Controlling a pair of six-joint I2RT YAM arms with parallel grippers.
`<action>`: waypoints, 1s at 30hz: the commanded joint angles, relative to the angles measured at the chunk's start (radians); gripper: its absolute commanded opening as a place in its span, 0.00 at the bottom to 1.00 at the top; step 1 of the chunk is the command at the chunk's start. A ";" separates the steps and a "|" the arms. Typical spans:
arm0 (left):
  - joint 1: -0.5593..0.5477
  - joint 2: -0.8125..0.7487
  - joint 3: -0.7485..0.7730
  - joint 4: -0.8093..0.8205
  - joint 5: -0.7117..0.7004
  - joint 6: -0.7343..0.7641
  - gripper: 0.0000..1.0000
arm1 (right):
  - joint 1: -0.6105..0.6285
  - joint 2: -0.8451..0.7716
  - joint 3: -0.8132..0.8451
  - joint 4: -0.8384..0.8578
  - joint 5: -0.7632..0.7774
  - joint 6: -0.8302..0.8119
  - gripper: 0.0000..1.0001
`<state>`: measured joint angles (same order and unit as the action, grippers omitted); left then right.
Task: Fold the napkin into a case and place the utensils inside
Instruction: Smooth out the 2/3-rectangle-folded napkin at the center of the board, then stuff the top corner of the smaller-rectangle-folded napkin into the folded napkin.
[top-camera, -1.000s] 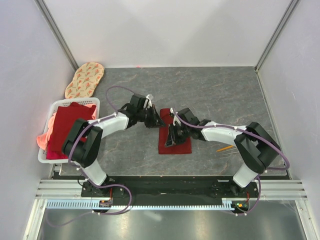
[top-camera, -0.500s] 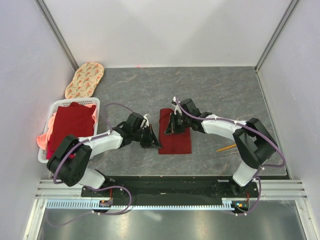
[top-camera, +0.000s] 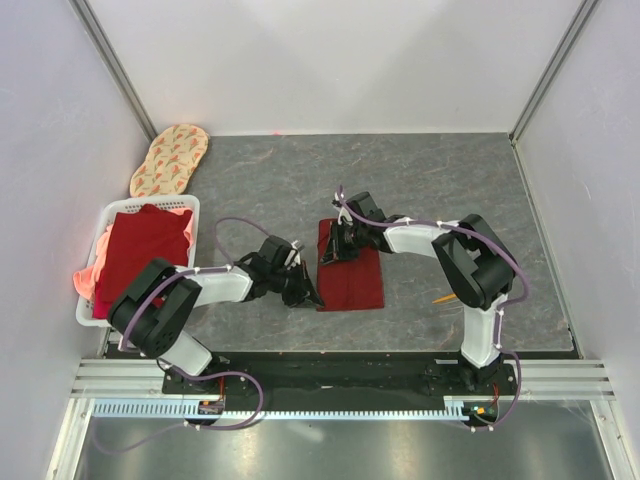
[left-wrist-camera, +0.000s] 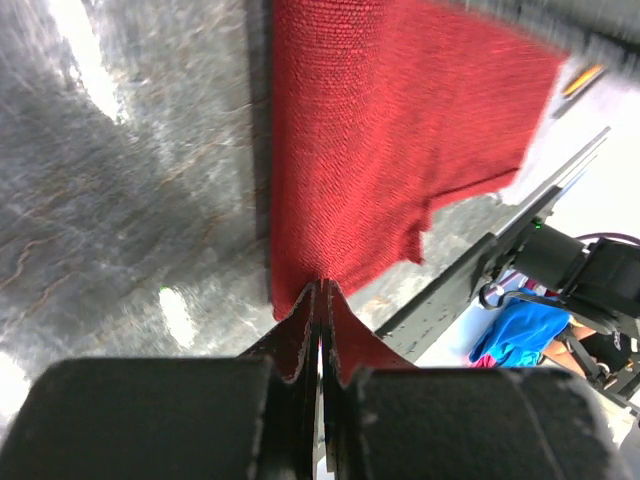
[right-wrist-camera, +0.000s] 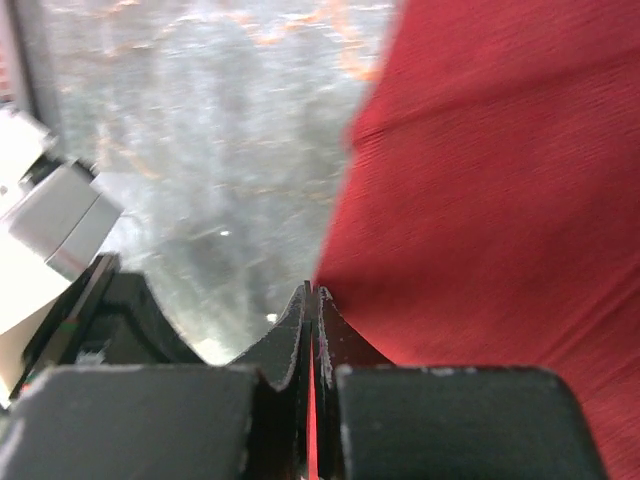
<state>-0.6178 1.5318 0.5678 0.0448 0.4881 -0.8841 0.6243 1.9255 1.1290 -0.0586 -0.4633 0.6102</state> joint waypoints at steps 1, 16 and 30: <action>-0.016 0.033 -0.043 0.052 -0.051 -0.026 0.02 | -0.028 0.070 0.061 0.036 -0.035 -0.049 0.00; -0.144 -0.217 0.138 -0.216 -0.310 0.083 0.65 | -0.144 -0.374 -0.129 -0.171 0.112 -0.038 0.54; -0.589 0.325 0.778 -0.583 -0.850 0.185 0.59 | -0.455 -0.845 -0.485 -0.464 0.397 0.026 0.94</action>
<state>-1.1431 1.7111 1.1526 -0.3630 -0.1349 -0.7666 0.2447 1.1606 0.6613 -0.4263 -0.1757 0.6258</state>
